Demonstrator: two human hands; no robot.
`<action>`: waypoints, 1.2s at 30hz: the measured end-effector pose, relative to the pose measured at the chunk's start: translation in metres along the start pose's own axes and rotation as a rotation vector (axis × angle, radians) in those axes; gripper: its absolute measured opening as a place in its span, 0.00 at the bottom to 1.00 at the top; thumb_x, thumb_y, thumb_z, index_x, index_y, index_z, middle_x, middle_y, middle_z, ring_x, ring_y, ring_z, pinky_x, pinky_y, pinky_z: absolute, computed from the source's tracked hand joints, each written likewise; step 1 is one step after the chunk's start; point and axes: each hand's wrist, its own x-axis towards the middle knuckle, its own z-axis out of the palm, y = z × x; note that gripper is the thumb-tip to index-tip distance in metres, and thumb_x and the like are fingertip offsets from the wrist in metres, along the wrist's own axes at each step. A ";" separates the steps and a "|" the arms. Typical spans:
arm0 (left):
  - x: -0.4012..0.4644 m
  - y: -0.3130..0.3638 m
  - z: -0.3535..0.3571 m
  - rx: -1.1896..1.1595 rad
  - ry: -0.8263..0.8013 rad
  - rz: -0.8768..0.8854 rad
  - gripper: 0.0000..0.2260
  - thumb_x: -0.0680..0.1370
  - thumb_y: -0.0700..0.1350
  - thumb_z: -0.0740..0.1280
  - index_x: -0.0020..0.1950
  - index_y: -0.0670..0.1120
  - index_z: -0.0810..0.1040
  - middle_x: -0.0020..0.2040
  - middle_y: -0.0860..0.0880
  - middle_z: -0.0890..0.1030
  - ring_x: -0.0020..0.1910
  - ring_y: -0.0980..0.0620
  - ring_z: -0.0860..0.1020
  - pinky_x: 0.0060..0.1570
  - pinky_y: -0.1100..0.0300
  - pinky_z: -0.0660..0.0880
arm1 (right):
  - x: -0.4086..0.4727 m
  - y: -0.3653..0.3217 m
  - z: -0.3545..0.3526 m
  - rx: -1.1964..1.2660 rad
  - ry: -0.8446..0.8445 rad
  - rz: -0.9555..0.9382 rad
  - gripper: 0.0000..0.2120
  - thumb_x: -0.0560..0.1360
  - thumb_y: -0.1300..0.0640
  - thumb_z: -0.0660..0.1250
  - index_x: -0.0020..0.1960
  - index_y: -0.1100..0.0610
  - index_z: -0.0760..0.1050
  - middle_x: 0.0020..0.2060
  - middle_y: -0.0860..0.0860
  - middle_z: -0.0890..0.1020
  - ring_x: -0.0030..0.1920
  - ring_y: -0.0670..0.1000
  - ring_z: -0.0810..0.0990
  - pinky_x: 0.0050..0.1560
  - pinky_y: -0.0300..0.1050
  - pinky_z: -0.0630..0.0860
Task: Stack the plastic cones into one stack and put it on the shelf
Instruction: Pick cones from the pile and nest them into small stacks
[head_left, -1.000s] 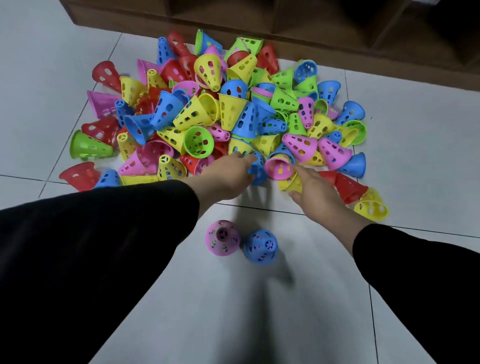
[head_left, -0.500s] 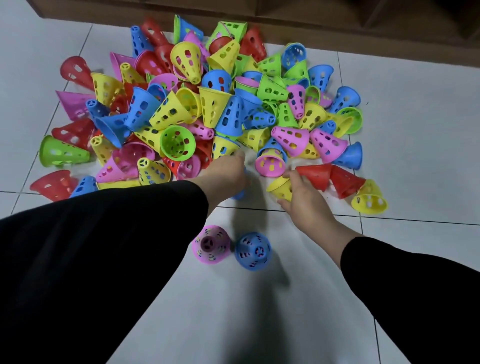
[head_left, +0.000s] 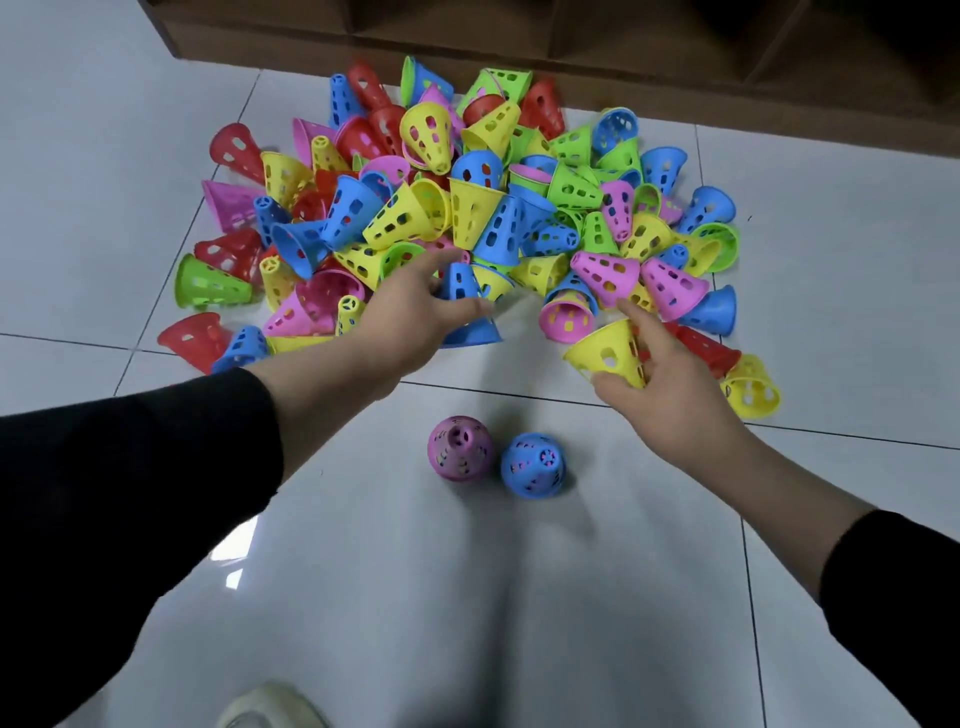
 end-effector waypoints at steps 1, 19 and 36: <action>-0.014 -0.001 -0.006 -0.030 0.022 0.010 0.28 0.75 0.49 0.75 0.73 0.53 0.70 0.55 0.50 0.80 0.49 0.53 0.82 0.47 0.57 0.82 | -0.009 -0.007 -0.005 0.004 -0.025 -0.027 0.34 0.71 0.53 0.72 0.74 0.40 0.64 0.42 0.40 0.77 0.41 0.45 0.76 0.47 0.43 0.72; -0.109 -0.071 0.032 0.623 -0.138 0.205 0.32 0.76 0.45 0.72 0.77 0.50 0.63 0.71 0.49 0.68 0.66 0.46 0.72 0.60 0.55 0.71 | -0.055 -0.031 0.050 -0.796 -0.420 -0.172 0.25 0.76 0.47 0.67 0.70 0.55 0.68 0.58 0.57 0.74 0.56 0.62 0.78 0.54 0.50 0.74; -0.062 -0.027 0.048 0.772 -0.053 0.399 0.20 0.82 0.52 0.63 0.72 0.47 0.72 0.68 0.46 0.74 0.66 0.44 0.73 0.61 0.51 0.70 | -0.041 0.072 -0.003 -0.358 0.054 -0.019 0.18 0.79 0.46 0.64 0.62 0.57 0.78 0.59 0.55 0.79 0.60 0.57 0.76 0.61 0.53 0.74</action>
